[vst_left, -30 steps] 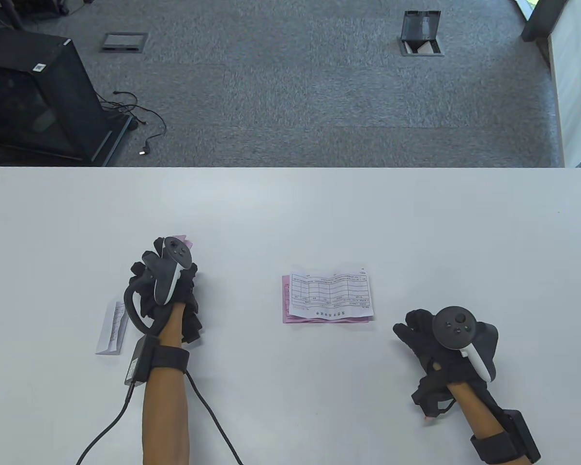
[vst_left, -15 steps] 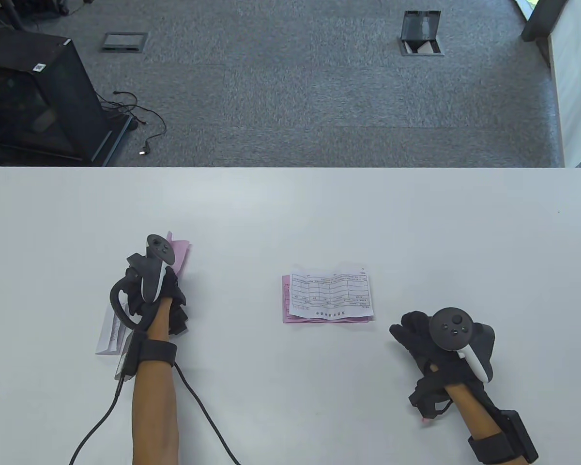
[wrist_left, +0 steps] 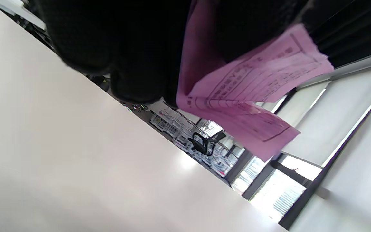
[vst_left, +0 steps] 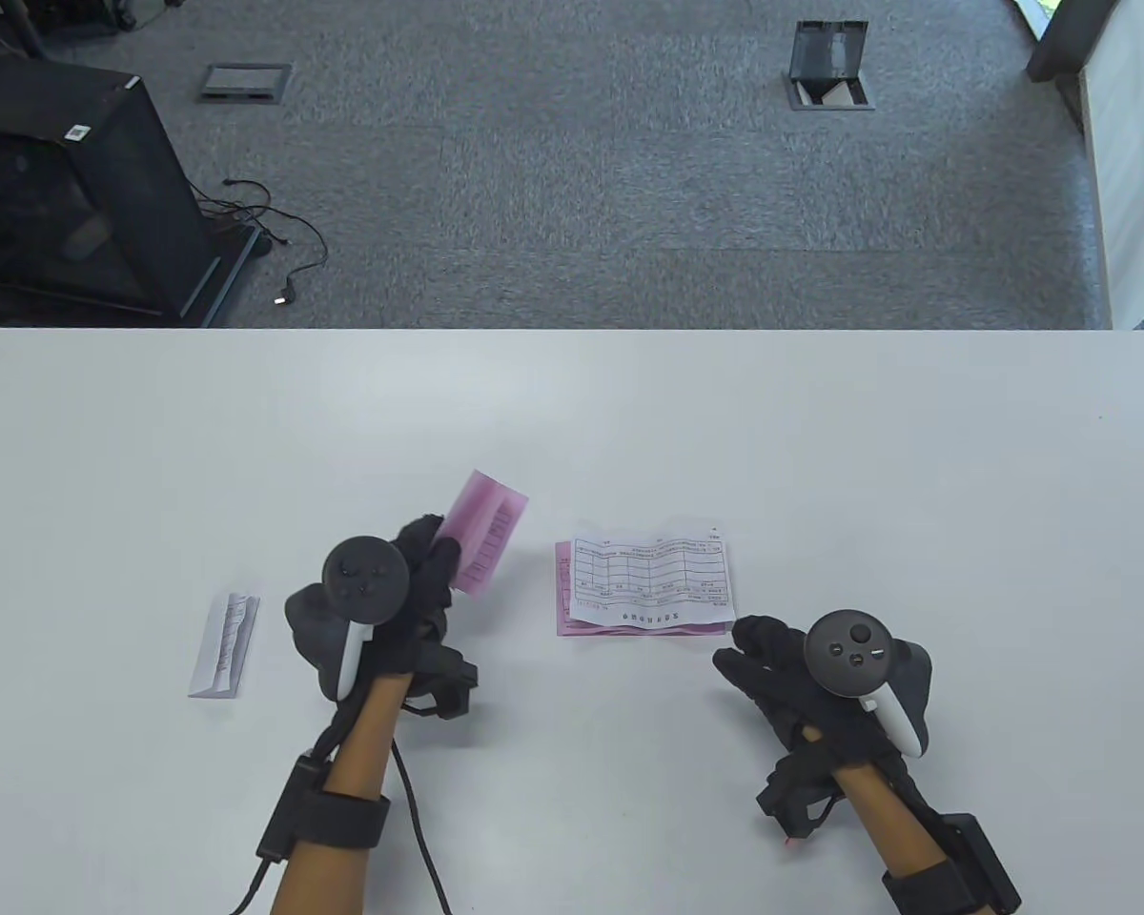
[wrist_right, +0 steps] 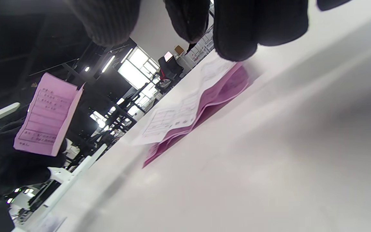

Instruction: Unfold folded invoices and stack

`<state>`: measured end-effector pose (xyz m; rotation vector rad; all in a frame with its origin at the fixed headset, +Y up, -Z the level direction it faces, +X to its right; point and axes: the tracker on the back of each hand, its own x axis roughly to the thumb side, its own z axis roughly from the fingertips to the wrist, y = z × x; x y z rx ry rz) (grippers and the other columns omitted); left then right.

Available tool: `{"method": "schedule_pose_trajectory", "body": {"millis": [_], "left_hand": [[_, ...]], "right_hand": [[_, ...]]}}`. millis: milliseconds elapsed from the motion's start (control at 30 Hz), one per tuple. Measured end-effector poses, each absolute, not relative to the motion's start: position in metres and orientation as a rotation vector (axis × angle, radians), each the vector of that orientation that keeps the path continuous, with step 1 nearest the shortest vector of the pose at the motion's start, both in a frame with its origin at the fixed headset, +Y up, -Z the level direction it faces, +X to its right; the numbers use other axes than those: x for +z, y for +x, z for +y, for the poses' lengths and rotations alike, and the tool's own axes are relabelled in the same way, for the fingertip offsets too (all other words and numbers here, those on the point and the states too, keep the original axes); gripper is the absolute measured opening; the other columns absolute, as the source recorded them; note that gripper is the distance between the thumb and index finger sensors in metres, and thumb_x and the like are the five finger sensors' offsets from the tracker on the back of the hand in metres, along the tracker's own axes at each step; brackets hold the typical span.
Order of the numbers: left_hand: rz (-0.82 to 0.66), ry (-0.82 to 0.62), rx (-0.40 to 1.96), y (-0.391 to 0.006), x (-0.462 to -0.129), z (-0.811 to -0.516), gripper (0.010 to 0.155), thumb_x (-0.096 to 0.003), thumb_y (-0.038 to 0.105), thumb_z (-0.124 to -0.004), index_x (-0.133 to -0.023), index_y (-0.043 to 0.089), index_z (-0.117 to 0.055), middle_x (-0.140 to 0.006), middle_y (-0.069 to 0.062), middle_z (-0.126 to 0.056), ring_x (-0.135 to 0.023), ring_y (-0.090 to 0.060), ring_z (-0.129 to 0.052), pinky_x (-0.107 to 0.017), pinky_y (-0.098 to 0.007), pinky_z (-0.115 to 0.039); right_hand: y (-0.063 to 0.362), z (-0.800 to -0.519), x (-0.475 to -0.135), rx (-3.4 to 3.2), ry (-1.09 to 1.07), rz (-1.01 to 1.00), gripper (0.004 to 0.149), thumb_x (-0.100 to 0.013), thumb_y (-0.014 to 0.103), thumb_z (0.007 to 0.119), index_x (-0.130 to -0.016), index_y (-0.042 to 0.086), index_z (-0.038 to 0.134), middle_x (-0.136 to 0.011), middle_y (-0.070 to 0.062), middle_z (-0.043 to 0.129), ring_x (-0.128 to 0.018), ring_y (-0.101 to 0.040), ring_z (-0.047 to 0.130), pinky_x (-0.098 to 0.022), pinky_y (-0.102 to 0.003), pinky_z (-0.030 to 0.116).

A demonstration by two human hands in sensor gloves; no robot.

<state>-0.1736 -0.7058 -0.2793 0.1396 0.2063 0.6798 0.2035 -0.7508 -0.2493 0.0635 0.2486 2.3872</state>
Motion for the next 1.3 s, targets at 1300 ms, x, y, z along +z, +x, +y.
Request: {"method": "schedule_pose_trajectory", "body": {"millis": [1300], "left_hand": [[-0.058,-0.046,0.802,-0.073,-0.213,-0.769,0.08,-0.0481,0.044,-0.087,-0.111,0.018,-0.045,-0.099,-0.014,-0.08,-0.087,-0.04,-0.078,-0.062,-0.052,-0.071]], "right_hand": [[0.169,-0.774,-0.227,1.985,0.01,0.261,0.04,-0.05,0.033,0.07,-0.086,0.015,0.071,-0.069,-0.006,0.092,-0.064,-0.033,0.09,-0.06,-0.057,0.065]]}}
